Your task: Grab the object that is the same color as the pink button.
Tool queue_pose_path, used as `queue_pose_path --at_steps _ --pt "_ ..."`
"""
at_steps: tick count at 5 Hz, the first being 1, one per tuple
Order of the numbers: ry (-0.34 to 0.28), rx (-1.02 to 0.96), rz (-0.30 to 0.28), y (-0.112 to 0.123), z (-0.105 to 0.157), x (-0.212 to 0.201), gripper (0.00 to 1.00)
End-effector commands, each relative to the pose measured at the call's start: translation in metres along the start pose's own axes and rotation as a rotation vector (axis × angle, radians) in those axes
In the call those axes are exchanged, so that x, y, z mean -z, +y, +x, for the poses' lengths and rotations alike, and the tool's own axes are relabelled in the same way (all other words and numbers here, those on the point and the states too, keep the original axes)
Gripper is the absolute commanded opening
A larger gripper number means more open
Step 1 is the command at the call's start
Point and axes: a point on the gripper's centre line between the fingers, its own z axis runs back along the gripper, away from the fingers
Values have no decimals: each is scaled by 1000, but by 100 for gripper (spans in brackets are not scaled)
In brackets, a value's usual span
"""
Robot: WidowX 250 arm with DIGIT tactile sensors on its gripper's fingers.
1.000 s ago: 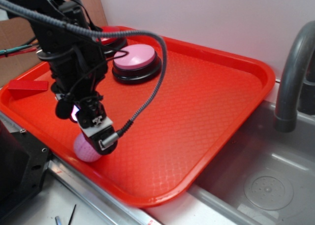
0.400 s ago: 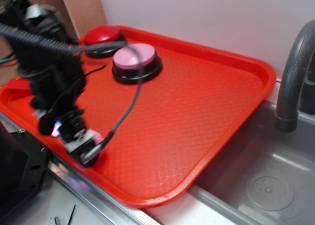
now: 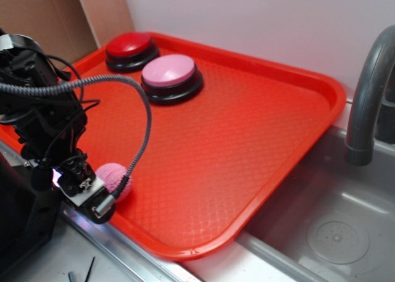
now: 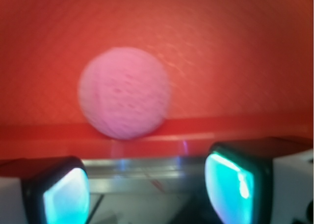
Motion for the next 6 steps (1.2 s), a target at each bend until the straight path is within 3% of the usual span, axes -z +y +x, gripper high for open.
queue_pose_path --at_steps 1,3,4,6 --pt "34 92 -34 -15 38 13 100" --pt "106 68 -48 -13 32 31 100" --pt "84 76 -38 -14 30 33 0" --pt "74 200 40 -14 63 -35 0"
